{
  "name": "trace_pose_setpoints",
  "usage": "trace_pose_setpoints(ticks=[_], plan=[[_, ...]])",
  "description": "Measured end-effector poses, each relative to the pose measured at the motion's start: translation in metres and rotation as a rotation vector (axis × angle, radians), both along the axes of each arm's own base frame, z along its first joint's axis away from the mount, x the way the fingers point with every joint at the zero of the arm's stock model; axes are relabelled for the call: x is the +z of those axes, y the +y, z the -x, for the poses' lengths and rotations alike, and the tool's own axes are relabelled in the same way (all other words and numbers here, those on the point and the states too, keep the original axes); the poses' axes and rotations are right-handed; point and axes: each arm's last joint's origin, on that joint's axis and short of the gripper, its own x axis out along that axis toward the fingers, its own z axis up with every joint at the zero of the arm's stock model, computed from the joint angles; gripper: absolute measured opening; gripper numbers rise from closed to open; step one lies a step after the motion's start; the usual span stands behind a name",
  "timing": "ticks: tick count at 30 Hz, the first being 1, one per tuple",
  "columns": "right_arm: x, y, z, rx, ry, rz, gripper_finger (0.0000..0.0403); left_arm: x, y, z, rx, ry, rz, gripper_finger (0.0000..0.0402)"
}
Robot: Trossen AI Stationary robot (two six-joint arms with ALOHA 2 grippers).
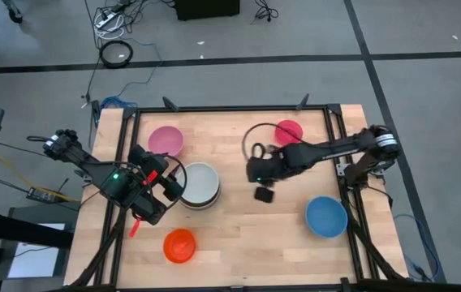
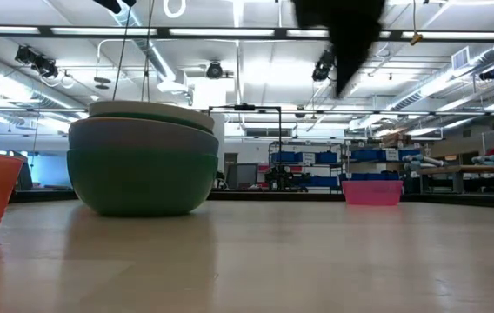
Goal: Nest bowls inside each other
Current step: Stack the blue bowl on top of the white bowl
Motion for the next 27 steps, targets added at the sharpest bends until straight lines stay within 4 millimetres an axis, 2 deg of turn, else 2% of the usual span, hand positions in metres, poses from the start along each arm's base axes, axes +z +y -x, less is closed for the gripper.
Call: trace_pose_setpoints(ticks=[2, 6, 13, 18, 27], plan=[[0.001, 0.009, 0.015, -0.068, 0.101, -0.104, 0.005, 0.0, 0.0, 0.0, 0.0, 0.0, 0.001, 0.025], [0.0, 0.039, 0.031, -0.072, 0.232, -0.253, 0.005, 0.0, 0.0, 0.0, 0.0, -0.001, 0.002, 0.025], [-0.005, 0.082, 0.054, -0.127, 0.345, -0.228, 0.0062, 0.0, -0.003, 0.0, -0.01, -0.014, 0.014, 0.025], [-0.008, 0.101, 0.071, -0.199, 0.392, -0.184, 0.0101, 0.0, -0.003, -0.001, -0.01, -0.019, 0.018, 0.025], [-0.049, 0.113, 0.087, -0.276, 0.46, -0.184, 0.0193, 0.0, -0.005, -0.002, -0.016, -0.024, 0.044, 0.025]])
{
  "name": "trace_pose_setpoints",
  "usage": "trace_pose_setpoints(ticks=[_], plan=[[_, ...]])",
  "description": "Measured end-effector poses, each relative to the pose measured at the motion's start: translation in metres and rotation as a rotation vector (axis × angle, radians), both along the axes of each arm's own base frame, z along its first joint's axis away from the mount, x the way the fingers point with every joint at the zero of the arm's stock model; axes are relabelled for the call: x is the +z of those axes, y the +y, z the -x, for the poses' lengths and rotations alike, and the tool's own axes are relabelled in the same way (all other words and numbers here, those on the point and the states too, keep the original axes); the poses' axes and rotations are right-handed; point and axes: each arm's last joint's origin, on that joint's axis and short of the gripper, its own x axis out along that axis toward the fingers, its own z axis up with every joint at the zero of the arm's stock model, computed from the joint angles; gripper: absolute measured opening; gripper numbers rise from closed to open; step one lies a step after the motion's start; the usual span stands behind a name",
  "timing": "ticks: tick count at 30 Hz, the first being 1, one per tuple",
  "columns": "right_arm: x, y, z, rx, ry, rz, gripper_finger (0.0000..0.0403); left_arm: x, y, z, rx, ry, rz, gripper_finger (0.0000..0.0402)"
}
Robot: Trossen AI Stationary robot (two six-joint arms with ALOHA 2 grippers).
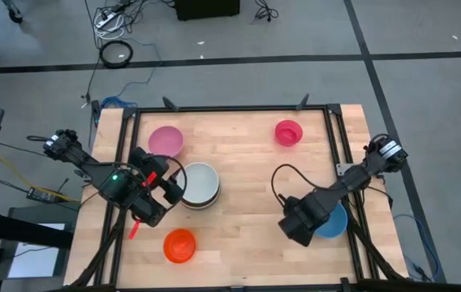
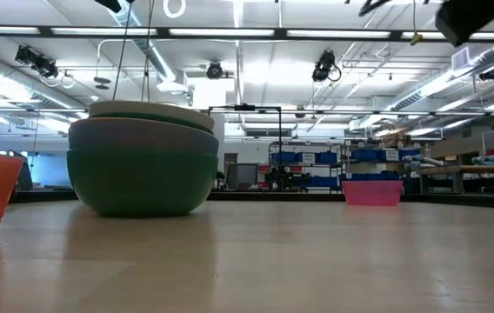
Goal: Nest bowls inside each other
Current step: Stack the blue bowl on top of the white bowl
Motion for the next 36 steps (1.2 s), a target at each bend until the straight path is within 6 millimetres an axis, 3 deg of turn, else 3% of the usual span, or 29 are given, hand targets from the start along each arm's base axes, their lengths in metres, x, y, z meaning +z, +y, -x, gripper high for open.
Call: trace_pose_setpoints(ticks=[7, 16, 22, 30, 36], plan=[[-0.023, 0.005, 0.003, -0.058, -0.023, -0.023, 0.0216, 0.0, 0.0, 0.0, 0.0, 0.002, 0.003, 0.025], [-0.052, 0.005, 0.014, -0.073, -0.027, -0.017, 0.0185, 0.0, 0.0, 0.0, 0.0, 0.001, 0.003, 0.025], [-0.069, 0.001, 0.02, -0.068, -0.02, -0.012, 0.0136, 0.0, 0.0, 0.0, 0.0, 0.0, 0.004, 0.025], [-0.077, -0.001, 0.023, -0.021, -0.032, -0.021, 0.0016, 0.0, 0.0, 0.0, 0.0, 0.0, 0.004, 0.025], [-0.073, -0.002, 0.021, 0.048, -0.049, 0.022, 0.0005, 0.0, 0.0, 0.0, 0.0, -0.001, 0.004, 0.025]])
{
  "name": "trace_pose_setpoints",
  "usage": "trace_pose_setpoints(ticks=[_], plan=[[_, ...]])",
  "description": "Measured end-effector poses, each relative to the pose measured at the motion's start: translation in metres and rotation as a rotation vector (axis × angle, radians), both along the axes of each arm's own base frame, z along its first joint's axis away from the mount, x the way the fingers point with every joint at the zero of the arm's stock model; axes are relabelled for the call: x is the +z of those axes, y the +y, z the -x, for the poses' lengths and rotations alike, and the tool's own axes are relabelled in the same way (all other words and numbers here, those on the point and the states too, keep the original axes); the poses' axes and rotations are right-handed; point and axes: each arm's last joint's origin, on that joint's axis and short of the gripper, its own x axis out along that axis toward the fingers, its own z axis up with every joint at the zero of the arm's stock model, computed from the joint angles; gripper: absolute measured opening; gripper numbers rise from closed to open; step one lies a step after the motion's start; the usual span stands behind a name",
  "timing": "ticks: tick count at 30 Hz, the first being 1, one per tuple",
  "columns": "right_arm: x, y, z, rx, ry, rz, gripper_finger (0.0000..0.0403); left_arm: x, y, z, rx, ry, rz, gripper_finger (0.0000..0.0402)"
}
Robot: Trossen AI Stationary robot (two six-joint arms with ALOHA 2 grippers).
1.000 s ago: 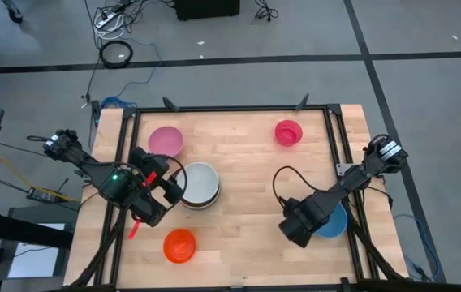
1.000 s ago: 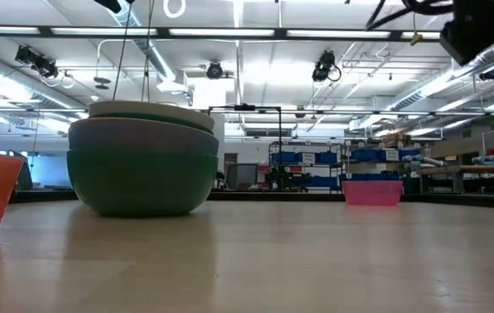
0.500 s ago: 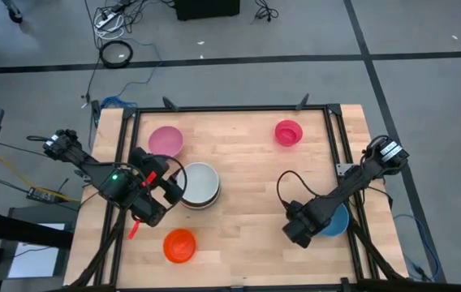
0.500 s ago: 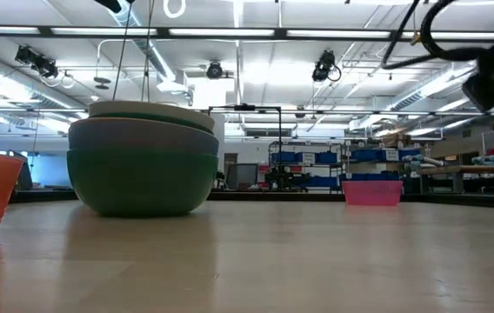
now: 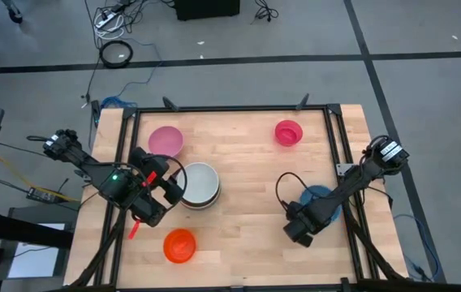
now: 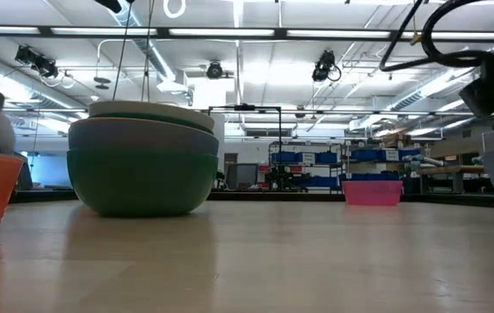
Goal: Nest bowls inside each other
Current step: Stack the blue bowl on top of the white bowl
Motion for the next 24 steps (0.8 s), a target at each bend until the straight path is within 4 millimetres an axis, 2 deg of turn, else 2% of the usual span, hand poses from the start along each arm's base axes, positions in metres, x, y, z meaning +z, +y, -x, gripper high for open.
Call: trace_pose_setpoints(ticks=[3, 8, 13, 19, 24], plan=[[0.006, -0.002, -0.005, 0.058, -0.036, 0.048, 0.0002, 0.0, 0.0, 0.0, 0.0, 0.001, 0.0, 0.025], [0.023, -0.012, -0.025, 0.156, -0.137, 0.145, 0.0001, 0.0, 0.0, 0.0, 0.0, 0.0, 0.0, 0.025], [0.055, -0.024, -0.063, 0.263, -0.349, 0.215, 0.0001, 0.0, 0.0, 0.0, 0.0, 0.0, 0.0, 0.025], [0.096, -0.044, -0.118, 0.342, -0.727, 0.205, 0.0, 0.0, 0.0, 0.0, 0.001, -0.005, -0.006, 0.025], [0.121, -0.066, -0.147, 0.374, -0.988, 0.182, 0.0, 0.0, 0.0, 0.0, 0.001, -0.005, -0.006, 0.025]])
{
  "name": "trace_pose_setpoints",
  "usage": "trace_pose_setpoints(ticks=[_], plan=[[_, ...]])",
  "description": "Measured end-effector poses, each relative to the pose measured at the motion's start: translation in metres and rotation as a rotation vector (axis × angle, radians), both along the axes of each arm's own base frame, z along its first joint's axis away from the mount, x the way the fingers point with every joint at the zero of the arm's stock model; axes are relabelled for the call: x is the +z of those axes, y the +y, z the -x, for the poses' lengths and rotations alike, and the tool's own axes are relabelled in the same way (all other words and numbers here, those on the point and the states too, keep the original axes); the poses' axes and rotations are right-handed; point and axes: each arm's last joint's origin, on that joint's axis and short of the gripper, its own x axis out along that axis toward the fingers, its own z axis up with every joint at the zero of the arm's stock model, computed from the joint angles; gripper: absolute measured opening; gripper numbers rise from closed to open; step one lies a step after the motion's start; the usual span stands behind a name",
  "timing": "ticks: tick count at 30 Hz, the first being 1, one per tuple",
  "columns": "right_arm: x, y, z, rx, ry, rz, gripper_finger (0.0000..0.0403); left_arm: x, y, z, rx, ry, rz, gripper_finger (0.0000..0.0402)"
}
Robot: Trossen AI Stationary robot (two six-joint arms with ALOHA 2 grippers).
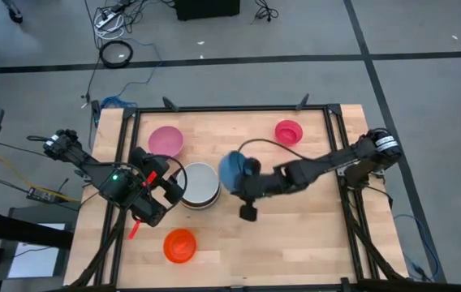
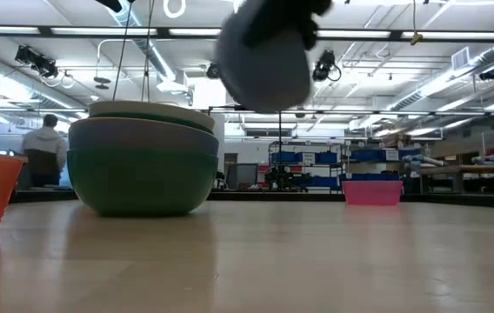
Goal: Nest bowls inside each other
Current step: Stack the blue bowl on top of the white bowl
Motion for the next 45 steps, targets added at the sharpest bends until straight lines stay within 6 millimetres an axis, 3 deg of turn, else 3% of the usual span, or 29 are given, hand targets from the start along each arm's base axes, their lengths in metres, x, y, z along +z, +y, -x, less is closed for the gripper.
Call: trace_pose_setpoints(ticks=[8, 11, 16, 28, 35, 45], plan=[[0.019, -0.025, -0.025, 0.102, -0.258, -0.111, 0.0, 0.0, 0.0, 0.0, 0.001, -0.001, -0.004, 0.025], [0.011, -0.03, -0.037, 0.155, -0.29, -0.15, 0.0, 0.0, 0.0, 0.0, 0.002, -0.008, -0.012, 0.025], [-0.019, -0.035, -0.051, 0.158, -0.214, -0.131, 0.0, 0.001, 0.0, 0.0, 0.002, -0.016, -0.011, 0.025], [-0.036, -0.048, -0.053, 0.148, -0.111, -0.001, 0.0, 0.001, 0.0, -0.001, 0.003, -0.022, -0.008, 0.025], [-0.043, -0.044, -0.051, 0.214, -0.063, 0.069, 0.0, 0.001, 0.0, -0.001, 0.003, -0.026, -0.007, 0.025], [-0.025, -0.033, -0.055, 0.257, -0.093, 0.087, 0.0038, 0.001, 0.002, -0.003, 0.018, -0.038, -0.016, 0.025]])
